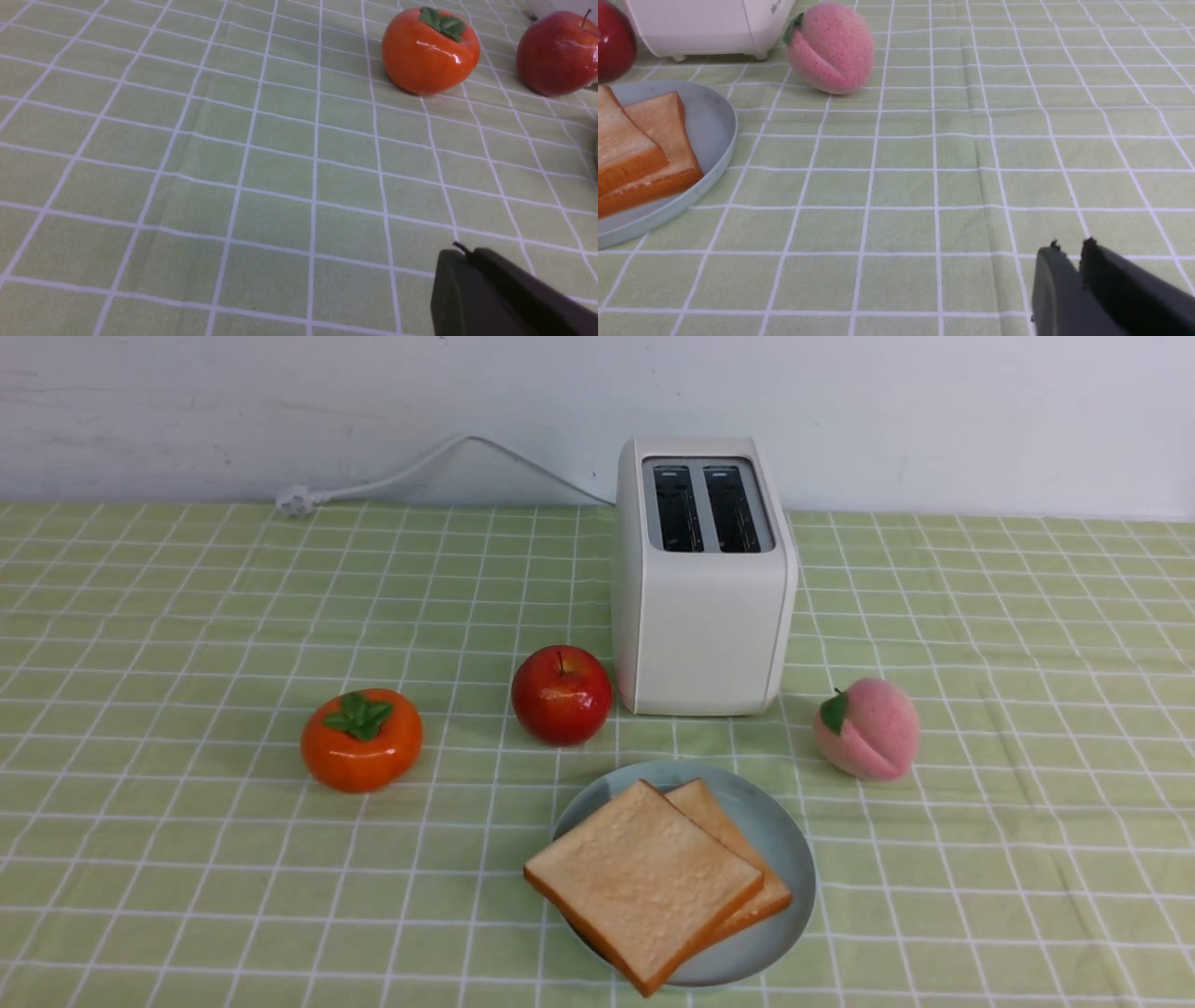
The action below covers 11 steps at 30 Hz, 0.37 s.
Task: Take toasted bread from bread machine on green coffee tablecloth place on plate.
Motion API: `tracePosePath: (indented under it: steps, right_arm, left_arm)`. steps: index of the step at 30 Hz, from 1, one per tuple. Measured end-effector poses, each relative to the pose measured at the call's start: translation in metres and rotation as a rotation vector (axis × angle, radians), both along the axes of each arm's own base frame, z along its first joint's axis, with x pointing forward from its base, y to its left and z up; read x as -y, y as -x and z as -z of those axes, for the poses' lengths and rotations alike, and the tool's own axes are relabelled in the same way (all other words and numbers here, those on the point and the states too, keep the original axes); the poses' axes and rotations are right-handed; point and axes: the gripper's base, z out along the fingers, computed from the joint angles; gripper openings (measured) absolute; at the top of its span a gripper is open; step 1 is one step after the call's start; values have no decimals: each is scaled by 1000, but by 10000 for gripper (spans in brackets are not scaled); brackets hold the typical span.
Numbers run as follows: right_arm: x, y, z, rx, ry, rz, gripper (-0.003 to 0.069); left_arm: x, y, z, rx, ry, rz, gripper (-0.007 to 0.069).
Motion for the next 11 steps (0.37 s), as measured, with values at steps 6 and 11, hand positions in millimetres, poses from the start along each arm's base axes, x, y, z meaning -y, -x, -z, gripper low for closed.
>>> tracePosePath:
  steps: [6,11]
  right_arm:
    - [0,0,0,0,0,0,92]
    - [0,0,0,0,0,0,97]
  left_arm:
    - [0,0,0,0,0,0,0]
    - [0,0,0,0,0,0,4]
